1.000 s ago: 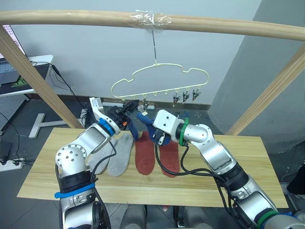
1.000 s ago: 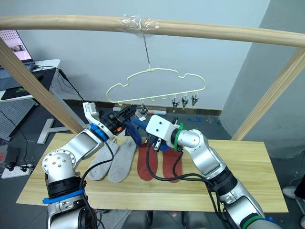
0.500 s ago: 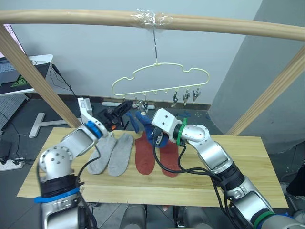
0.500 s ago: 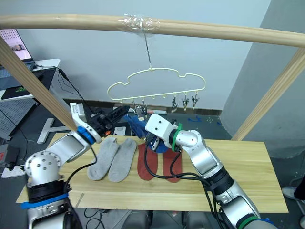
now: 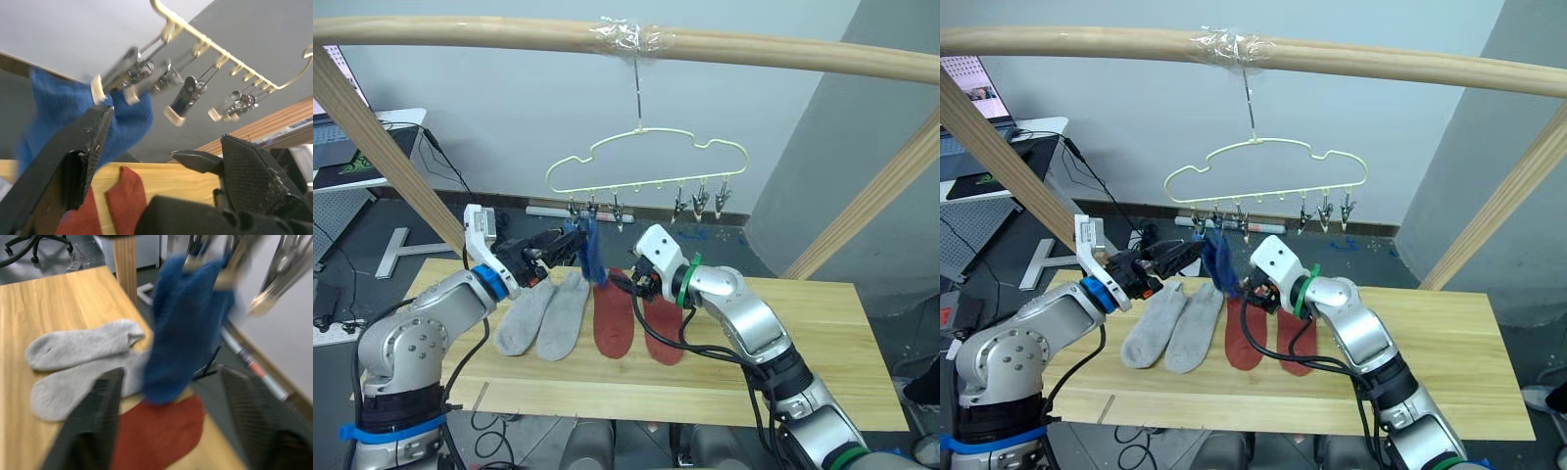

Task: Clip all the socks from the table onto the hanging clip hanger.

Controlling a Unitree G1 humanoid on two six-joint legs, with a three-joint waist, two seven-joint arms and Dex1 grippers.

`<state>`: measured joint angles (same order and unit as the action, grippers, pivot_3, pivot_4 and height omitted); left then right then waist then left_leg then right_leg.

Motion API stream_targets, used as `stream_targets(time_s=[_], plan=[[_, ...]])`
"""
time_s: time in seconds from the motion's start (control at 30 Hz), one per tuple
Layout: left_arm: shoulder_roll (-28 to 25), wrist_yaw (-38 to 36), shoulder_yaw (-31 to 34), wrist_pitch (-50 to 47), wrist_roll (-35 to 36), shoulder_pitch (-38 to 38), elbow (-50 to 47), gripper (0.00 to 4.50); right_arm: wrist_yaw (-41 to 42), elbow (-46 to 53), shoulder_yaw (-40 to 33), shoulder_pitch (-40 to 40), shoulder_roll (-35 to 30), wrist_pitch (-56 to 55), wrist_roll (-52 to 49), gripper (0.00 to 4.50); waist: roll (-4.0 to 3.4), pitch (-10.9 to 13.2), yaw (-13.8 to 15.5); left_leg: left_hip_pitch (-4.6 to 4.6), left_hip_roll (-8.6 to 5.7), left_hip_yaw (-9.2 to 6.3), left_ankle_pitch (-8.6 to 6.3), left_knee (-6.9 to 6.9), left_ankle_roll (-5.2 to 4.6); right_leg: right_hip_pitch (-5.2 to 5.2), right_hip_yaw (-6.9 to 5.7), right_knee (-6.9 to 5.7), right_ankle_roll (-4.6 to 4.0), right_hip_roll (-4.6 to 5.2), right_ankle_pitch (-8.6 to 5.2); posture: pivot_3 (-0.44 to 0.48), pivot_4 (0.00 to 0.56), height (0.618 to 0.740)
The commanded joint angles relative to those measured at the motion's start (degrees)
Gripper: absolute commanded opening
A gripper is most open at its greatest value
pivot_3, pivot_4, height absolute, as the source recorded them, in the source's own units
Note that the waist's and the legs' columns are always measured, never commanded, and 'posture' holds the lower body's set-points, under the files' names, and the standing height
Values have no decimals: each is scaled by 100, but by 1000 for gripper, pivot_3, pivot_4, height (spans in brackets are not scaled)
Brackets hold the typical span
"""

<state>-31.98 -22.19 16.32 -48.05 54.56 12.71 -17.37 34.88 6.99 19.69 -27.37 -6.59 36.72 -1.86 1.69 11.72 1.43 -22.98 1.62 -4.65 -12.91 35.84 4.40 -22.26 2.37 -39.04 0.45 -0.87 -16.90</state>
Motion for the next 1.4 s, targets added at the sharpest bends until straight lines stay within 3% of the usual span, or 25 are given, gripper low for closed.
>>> stream_targets(time_s=[0.03,0.2,0.3,0.4,0.73,1.1,1.4], plan=[[112,-191,-289,516,-429,-132,-656,4082,-111,630,-555,84,75,539,-520,4472,0,0,9,-1,0,0,0,0,0,0,0,1,-1,1,1,162,171,740],[403,-299,-1091,1671,-1693,-483,-1003,4082,141,1299,-854,288,-590,634,-761,4472,-1,0,11,1,-1,3,0,0,-1,0,2,1,6,1,-4,155,163,740],[852,-70,-1517,2403,-2464,-438,-788,3485,294,1833,-1179,447,-891,783,-1167,4500,-2,1,23,-1,-4,2,0,1,-1,1,1,3,8,1,-5,138,159,740],[1103,-18,-1862,2831,-3071,-408,-511,2563,419,2117,-1288,544,-1132,829,-1439,4500,-2,0,4,-1,-7,5,0,2,-2,1,3,4,17,-4,-9,124,163,740],[1946,685,-2070,3770,-4308,-24,536,2563,490,2506,-1694,335,-1480,931,-2335,4500,-3,1,-12,0,-12,10,0,6,-4,1,2,2,18,-11,-9,105,165,740],[2314,680,-1943,4163,-4440,728,1645,2563,270,2407,-1639,46,-1509,908,-2579,4500,-3,1,-9,-2,-18,8,0,9,-4,3,-5,2,14,-11,-6,96,168,740],[2360,625,-1926,4386,-4567,948,1888,2563,151,2441,-1617,16,-1497,887,-2637,4500,-3,1,-12,-1,-17,7,0,9,-4,3,-5,-1,8,-13,-2,89,165,740]])
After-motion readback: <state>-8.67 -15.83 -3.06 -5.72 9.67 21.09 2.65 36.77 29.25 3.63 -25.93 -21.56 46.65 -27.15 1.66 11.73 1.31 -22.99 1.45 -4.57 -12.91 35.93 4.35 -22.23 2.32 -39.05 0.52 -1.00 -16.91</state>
